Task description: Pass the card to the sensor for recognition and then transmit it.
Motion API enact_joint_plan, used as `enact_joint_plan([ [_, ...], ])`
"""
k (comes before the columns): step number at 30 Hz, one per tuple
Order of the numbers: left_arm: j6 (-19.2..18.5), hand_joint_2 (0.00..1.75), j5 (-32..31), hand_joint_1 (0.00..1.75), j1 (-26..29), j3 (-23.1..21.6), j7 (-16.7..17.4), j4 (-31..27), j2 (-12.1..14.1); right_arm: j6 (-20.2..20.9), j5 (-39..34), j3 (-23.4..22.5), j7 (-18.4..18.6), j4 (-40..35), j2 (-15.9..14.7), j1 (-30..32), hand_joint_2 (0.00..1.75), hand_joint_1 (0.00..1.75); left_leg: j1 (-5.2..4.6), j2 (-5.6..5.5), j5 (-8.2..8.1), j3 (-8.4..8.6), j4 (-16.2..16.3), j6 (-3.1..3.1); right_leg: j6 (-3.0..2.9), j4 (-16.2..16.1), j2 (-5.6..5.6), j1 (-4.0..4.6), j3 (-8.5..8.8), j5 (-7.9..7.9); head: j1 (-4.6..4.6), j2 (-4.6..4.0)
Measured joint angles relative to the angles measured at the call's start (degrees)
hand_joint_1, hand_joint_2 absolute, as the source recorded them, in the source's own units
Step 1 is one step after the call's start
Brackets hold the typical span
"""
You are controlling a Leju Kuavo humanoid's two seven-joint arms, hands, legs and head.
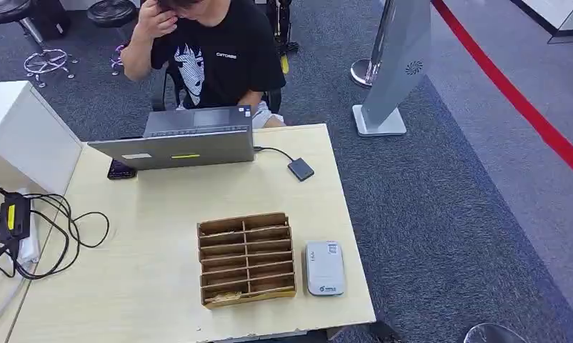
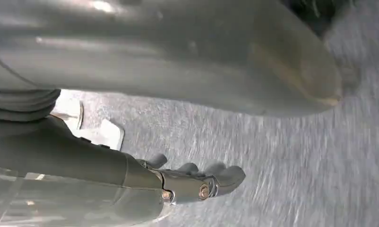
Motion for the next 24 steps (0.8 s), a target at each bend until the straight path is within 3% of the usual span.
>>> enact_joint_plan([
  [2,-0.6,0.0,0.2,0.0,-0.1,0.0,-0.5,0.0,0.0,2.4,0.2,-0.4,-1.5,-0.2,0.0,-0.1,0.0,0.0,0.0,0.01,0.0,0.0,0.0,0.0,0.0,0.0,0.03,0.0,0.01,0.0,-0.02,0.0],
  [5,-8.4,0.0,1.2,0.0,0.0,0.0,-2.9,0.0,0.3,8.9,2.6,-0.1,-2.7,-0.2,-0.1,-0.2,0.0,0.0,-0.01,0.04,0.0,0.0,0.0,0.0,0.0,0.0,0.06,-0.01,0.01,0.01,0.0,0.0],
  [7,-11.0,0.0,1.8,0.0,0.1,0.0,-4.1,0.0,0.4,7.5,3.9,0.4,-2.4,-0.2,0.0,-0.1,0.0,0.0,0.0,0.02,0.0,-0.01,0.0,0.0,0.0,0.0,0.03,0.0,0.0,0.01,0.02,0.0],
  [9,-10.0,0.0,2.0,0.0,0.1,0.0,-4.4,0.0,0.5,5.1,4.0,0.6,-1.9,-0.3,0.2,-0.3,0.0,0.0,-0.01,-0.01,0.0,-0.01,0.0,0.0,0.0,0.0,-0.01,-0.01,0.02,0.0,0.02,0.0],
  [11,-6.5,0.0,2.1,0.0,0.1,0.1,-4.3,0.0,0.5,1.3,2.8,0.0,-1.9,-0.4,-0.3,-0.5,0.0,0.0,-0.01,0.0,0.0,0.0,0.0,0.0,0.0,0.0,0.01,-0.01,0.0,0.0,0.0,0.0],
  [12,-6.6,0.0,2.5,0.0,0.0,0.1,-4.4,0.0,0.5,2.3,2.3,-0.4,-2.8,-0.4,-0.4,-0.5,0.0,0.0,-0.01,0.0,0.0,-0.01,0.0,0.0,0.0,0.0,0.01,-0.01,0.02,0.0,0.0,0.0],
  [15,-10.4,0.0,2.9,0.0,0.1,0.4,-5.2,0.0,0.8,11.0,2.7,-0.6,-5.7,-0.4,-0.6,-0.5,0.0,0.0,-0.01,0.04,0.0,0.01,0.0,0.0,0.0,0.0,0.05,-0.01,0.0,0.0,0.07,0.0],
  [17,-10.5,0.0,1.7,0.0,0.1,0.4,-5.9,0.0,0.8,18.7,3.1,-0.4,-7.4,-0.3,-0.7,-0.3,0.0,0.0,0.0,0.02,0.0,0.01,0.0,0.0,0.0,0.0,0.03,0.0,0.0,0.0,0.02,0.0],
  [18,-8.9,0.0,1.3,0.0,0.1,0.4,-5.5,0.0,0.8,18.5,3.2,-0.3,-7.4,-0.3,-0.8,-0.1,0.0,0.0,0.01,0.01,0.0,0.0,0.0,0.0,0.0,0.0,0.03,0.01,-0.02,0.0,0.0,0.0],
  [21,-3.9,0.0,1.6,0.0,0.1,0.4,-4.5,0.0,0.7,12.8,2.4,-0.5,-6.7,-0.3,-0.8,0.2,0.0,0.0,0.0,0.0,0.0,0.0,0.0,0.0,0.0,0.0,0.01,0.0,0.0,0.0,0.0,0.0],
  [24,-4.4,0.0,2.0,0.0,0.0,0.4,-5.0,0.0,0.7,12.7,1.7,-1.5,-7.0,-0.3,-1.4,0.2,0.0,0.0,-0.01,0.03,0.0,0.0,0.0,0.0,0.0,0.0,0.06,-0.01,0.02,0.01,0.04,0.0],
])
